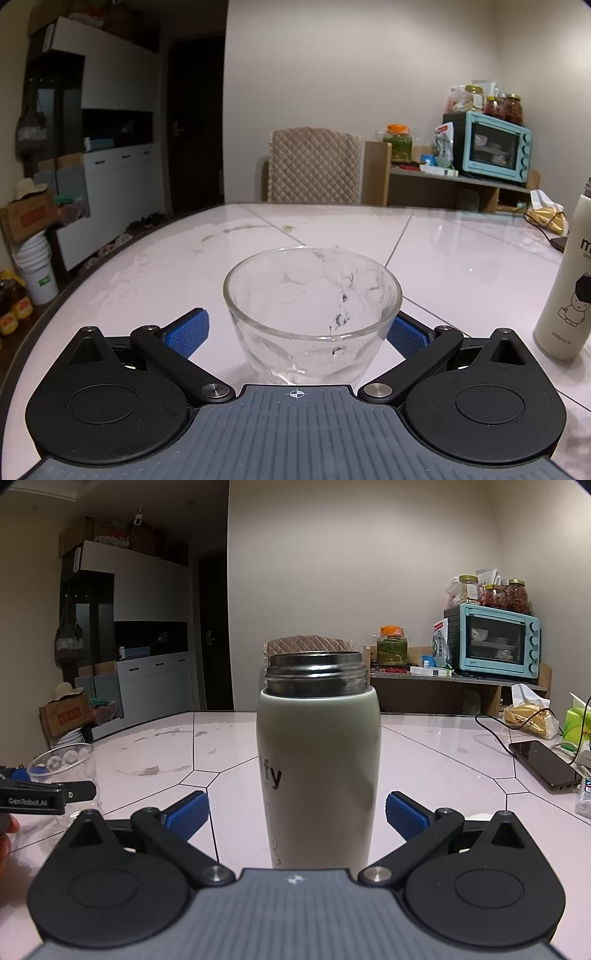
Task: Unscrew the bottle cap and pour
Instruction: 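Close the left gripper around the glass tumbler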
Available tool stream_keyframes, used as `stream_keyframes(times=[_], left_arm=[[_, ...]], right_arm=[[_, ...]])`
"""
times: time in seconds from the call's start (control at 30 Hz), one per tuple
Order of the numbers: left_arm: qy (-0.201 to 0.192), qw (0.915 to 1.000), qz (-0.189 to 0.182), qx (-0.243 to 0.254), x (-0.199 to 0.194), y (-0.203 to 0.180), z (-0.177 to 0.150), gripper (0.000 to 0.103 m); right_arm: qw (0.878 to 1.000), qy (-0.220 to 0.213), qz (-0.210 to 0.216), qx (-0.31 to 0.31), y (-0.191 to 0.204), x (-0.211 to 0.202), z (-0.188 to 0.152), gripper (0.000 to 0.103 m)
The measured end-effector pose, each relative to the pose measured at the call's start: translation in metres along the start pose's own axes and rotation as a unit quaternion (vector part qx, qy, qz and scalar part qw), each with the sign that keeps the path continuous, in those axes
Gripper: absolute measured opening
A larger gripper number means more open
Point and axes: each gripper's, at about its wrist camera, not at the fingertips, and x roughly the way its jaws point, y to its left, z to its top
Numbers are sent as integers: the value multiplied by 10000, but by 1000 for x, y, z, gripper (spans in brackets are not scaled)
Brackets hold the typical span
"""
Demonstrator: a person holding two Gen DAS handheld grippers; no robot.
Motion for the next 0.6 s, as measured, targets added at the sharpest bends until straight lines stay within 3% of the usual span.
stream_keyframes(times=[0.6], left_arm=[[-59,9992,-324,206,2,7,2,103]], right_arm=[[10000,0,-27,31,1,5,-2,103]])
